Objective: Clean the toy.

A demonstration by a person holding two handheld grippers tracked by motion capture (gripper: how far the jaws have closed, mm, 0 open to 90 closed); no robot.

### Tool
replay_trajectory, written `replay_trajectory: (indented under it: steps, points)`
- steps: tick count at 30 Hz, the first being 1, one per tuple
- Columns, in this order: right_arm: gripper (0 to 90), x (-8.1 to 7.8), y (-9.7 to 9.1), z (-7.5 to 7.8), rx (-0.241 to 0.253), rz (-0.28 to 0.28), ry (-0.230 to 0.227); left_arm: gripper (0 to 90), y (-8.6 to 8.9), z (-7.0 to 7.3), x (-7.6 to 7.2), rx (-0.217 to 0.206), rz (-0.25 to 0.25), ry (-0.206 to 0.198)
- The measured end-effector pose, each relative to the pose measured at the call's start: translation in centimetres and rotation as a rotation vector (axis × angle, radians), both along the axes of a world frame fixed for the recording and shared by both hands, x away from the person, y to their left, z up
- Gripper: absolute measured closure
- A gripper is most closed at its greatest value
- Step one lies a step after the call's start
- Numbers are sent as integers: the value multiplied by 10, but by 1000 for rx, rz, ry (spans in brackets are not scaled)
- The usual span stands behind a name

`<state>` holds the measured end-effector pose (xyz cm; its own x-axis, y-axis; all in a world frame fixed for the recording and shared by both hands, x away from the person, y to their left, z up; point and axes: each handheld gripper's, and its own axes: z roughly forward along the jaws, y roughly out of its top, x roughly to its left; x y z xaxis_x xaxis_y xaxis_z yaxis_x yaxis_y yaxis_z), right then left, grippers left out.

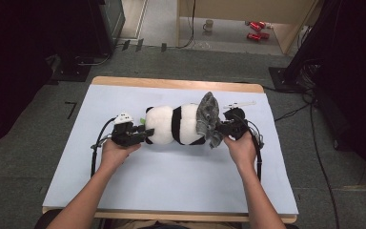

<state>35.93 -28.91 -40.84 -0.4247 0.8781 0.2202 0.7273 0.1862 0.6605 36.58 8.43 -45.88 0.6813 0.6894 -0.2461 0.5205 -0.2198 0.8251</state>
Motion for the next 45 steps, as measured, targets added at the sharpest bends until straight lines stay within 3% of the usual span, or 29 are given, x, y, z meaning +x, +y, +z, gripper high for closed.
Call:
replay_trajectory:
  steps: [5,9,15,20,23,26,29,32,35,37,40,42,45]
  points:
    - [801,-1,-6,-13,-22,-14,46,601,1,-1,1,-6,0,-5]
    - [800,-5,-10,-17,24,-12,68,589,1,-1,2,-7,4,-19]
    - [799,-15,-10,9,50,2,-2,559,2,-1,3,-30,7,-17]
    - [799,-20,2,26,49,34,-55,440,3,0,2,-19,-13,-36]
    - [798,-20,11,30,43,57,-62,358,5,2,-3,16,-56,-31]
    - [798,-20,15,31,40,66,-62,294,7,-1,-11,55,-111,-66]
    - [798,-20,16,31,42,63,-62,280,9,-6,-12,75,-101,-59]
    - [798,-21,15,33,52,60,-70,274,5,-15,-9,136,-79,-41]
    - [798,-23,18,39,68,71,-86,280,-1,-22,-8,170,-104,-50]
    - [798,-25,22,44,74,86,-97,313,-4,-24,-7,149,-102,-57]
    - [798,-26,32,49,73,114,-111,320,-5,-26,-3,80,-78,-51]
    - [798,-25,39,50,73,129,-115,307,-6,-27,-2,61,-78,-53]
    - [798,-24,47,49,73,145,-110,266,-9,-30,-1,64,-91,-75]
